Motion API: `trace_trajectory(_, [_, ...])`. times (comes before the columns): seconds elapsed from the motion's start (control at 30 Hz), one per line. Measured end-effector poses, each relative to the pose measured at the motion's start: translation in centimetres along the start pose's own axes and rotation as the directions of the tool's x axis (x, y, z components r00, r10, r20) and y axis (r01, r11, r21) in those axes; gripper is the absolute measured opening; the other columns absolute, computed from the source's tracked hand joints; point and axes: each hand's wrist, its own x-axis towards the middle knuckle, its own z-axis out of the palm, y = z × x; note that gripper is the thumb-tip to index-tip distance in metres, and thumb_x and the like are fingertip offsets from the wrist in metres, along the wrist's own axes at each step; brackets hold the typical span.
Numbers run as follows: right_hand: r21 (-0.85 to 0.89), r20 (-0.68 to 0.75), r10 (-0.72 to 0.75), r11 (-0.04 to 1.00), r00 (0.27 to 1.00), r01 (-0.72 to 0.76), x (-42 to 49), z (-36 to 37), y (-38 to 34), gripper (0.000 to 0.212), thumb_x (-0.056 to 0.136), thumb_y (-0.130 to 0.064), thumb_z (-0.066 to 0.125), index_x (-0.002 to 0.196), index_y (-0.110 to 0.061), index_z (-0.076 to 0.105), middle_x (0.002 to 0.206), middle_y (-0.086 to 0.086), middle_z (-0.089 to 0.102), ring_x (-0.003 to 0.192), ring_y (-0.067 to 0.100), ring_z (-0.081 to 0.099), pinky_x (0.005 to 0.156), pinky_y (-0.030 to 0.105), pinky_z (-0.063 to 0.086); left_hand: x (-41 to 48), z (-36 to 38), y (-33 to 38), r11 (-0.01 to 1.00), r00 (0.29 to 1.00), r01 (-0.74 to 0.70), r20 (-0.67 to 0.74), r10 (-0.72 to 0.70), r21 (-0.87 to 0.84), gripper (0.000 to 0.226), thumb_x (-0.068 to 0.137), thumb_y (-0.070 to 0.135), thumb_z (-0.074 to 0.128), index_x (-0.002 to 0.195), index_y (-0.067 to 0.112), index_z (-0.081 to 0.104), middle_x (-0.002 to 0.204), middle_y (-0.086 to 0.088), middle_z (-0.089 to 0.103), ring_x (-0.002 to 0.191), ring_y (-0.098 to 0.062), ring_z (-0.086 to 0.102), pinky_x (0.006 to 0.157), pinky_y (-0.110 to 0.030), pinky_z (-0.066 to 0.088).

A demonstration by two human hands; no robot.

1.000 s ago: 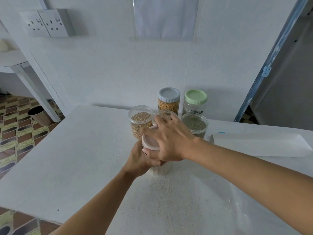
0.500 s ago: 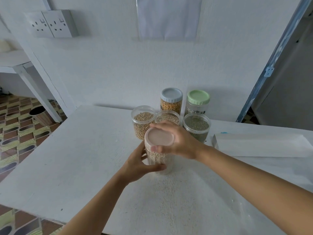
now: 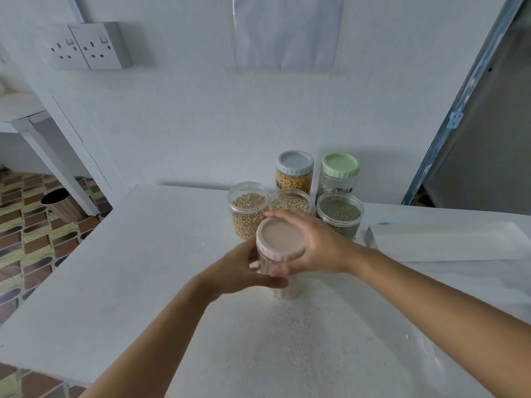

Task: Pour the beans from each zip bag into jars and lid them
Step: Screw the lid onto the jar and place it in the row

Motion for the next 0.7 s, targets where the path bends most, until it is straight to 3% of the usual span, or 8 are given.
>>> trace_trajectory(0.1, [0.017, -0.057, 0.018, 1.000, 0.998, -0.018, -0.3, 0.3, 0.4, 0.100, 0.063, -0.066, 0.087, 0.148, -0.043, 0.038, 0.145, -0.022, 0.046, 0.133, -0.003, 0.045, 0.112, 0.033, 0.041, -1.3, -1.4, -0.3, 1.000, 0.994, 0.018, 0.105, -0.016, -0.018, 0.101, 0.070, 0.047, 0.092, 0.150, 0.059, 0.031, 0.155, 0.025, 0.043, 0.148, -0.004, 0.036, 0.121, -0.044, 0.036])
trace_trajectory(0.23, [0.086, -0.197, 0.016, 0.996, 0.980, 0.001, -0.2, 1.3, -0.7, 0.090, 0.062, -0.061, 0.088, 0.140, -0.036, 0.050, 0.130, -0.023, 0.059, 0.118, -0.007, 0.055, 0.097, 0.019, 0.046, -2.0, -2.4, -0.1, 0.999, 0.988, 0.009, 0.153, -0.015, 0.037, 0.089, 0.075, 0.042, 0.090, 0.146, 0.059, 0.039, 0.146, 0.024, 0.053, 0.135, -0.007, 0.053, 0.115, -0.042, 0.045])
trace_trajectory(0.33, [0.125, -0.232, -0.006, 0.992, 0.973, 0.036, 0.6, 0.5, -2.3, 0.079, 0.066, -0.058, 0.087, 0.134, -0.037, 0.053, 0.125, -0.022, 0.061, 0.115, -0.004, 0.058, 0.093, 0.018, 0.049, -2.2, -3.3, 1.9, 0.989, 0.995, -0.067, 0.077, 0.058, 0.128, 0.078, 0.079, 0.041, 0.088, 0.143, 0.052, 0.046, 0.134, 0.020, 0.062, 0.122, -0.011, 0.063, 0.109, -0.043, 0.050])
trace_trajectory(0.43, [0.115, -0.299, -0.053, 0.989, 0.953, 0.091, 2.1, -2.1, -4.9, 0.089, 0.065, -0.065, 0.083, 0.141, -0.032, 0.050, 0.129, -0.020, 0.059, 0.115, -0.003, 0.058, 0.094, 0.024, 0.052, -2.6, -5.1, 5.1, 0.984, 0.987, -0.160, 0.005, 0.160, 0.084, 0.065, 0.084, 0.052, 0.077, 0.142, 0.043, 0.051, 0.133, 0.011, 0.066, 0.120, -0.017, 0.066, 0.103, -0.043, 0.053])
trace_trajectory(0.6, [0.041, -0.387, -0.161, 0.981, 0.908, 0.191, 6.4, -7.6, -8.6, 0.093, 0.065, -0.067, 0.080, 0.143, -0.029, 0.047, 0.130, -0.017, 0.059, 0.114, -0.003, 0.057, 0.090, 0.016, 0.049, -0.6, -9.5, 10.2, 0.969, 0.979, -0.180, -0.130, 0.159, -0.172, 0.091, 0.073, 0.096, 0.044, 0.147, 0.043, 0.050, 0.144, 0.004, 0.061, 0.130, -0.022, 0.061, 0.110, -0.049, 0.047])
trace_trajectory(0.7, [0.031, -0.410, -0.181, 0.977, 0.894, 0.212, 9.3, -9.6, -9.2, 0.092, 0.069, -0.061, 0.083, 0.146, -0.027, 0.044, 0.135, -0.015, 0.056, 0.119, 0.001, 0.054, 0.093, 0.018, 0.047, 2.5, -11.4, 12.1, 0.970, 0.960, -0.165, -0.253, 0.118, -0.176, 0.087, 0.079, 0.093, 0.035, 0.146, 0.040, 0.054, 0.140, 0.005, 0.064, 0.126, -0.021, 0.064, 0.112, -0.050, 0.046])
